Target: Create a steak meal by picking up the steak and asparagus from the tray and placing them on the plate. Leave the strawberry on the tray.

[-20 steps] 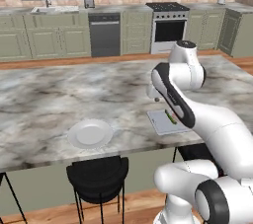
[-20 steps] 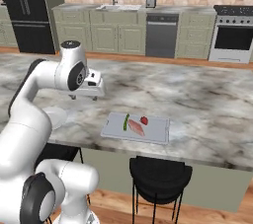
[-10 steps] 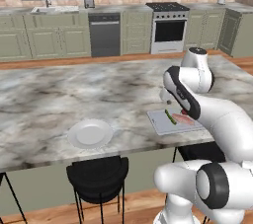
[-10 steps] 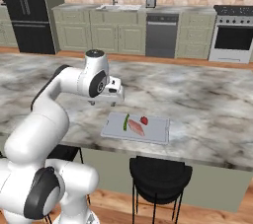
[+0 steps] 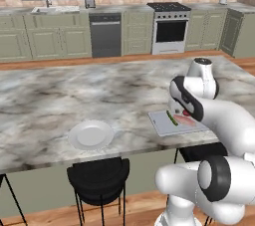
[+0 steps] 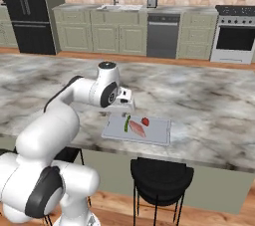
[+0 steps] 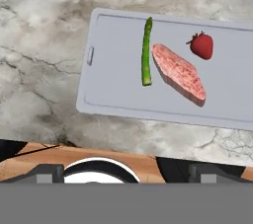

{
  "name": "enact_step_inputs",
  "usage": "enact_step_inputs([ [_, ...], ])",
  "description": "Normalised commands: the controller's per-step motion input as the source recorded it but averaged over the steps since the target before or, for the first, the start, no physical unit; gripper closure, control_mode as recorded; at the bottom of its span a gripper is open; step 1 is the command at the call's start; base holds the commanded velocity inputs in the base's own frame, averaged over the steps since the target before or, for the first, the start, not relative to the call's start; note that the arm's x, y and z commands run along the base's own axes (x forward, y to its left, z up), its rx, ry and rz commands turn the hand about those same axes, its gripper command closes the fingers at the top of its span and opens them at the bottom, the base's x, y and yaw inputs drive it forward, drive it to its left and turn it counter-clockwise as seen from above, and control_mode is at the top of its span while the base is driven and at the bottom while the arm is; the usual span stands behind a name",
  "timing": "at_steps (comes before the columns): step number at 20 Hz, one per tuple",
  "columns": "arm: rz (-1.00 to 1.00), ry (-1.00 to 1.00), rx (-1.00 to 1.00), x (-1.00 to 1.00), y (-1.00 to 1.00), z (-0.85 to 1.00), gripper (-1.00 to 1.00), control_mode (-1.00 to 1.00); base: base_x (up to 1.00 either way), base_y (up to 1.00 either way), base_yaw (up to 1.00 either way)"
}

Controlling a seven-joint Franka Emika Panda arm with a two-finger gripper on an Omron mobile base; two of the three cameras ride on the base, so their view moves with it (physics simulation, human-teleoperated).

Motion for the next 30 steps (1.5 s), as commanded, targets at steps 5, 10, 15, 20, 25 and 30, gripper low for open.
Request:
enact_step_inputs([
  [5, 0.00, 0.02, -0.01, 0.04, -0.09, -0.53, -1.00, -1.00, 0.00, 0.00, 0.00],
  [10, -0.01, 0.01, 0.01, 0.14, 0.00, -0.38, -1.00, -1.00, 0.00, 0.00, 0.00],
  [15, -0.15, 0.00, 0.05, 0.27, 0.00, -0.26, -1.00, -1.00, 0.00, 0.00, 0.00],
  [20, -0.17, 0.00, 0.03, 0.43, 0.00, -0.18, -1.00, -1.00, 0.00, 0.00, 0.00],
  [25, -0.09, 0.02, 0.02, 0.44, -0.14, -0.10, -1.00, -1.00, 0.00, 0.00, 0.00],
  [30, -0.02, 0.04, 0.00, 0.31, -0.11, -0.31, -1.00, -1.00, 0.00, 0.00, 0.00],
])
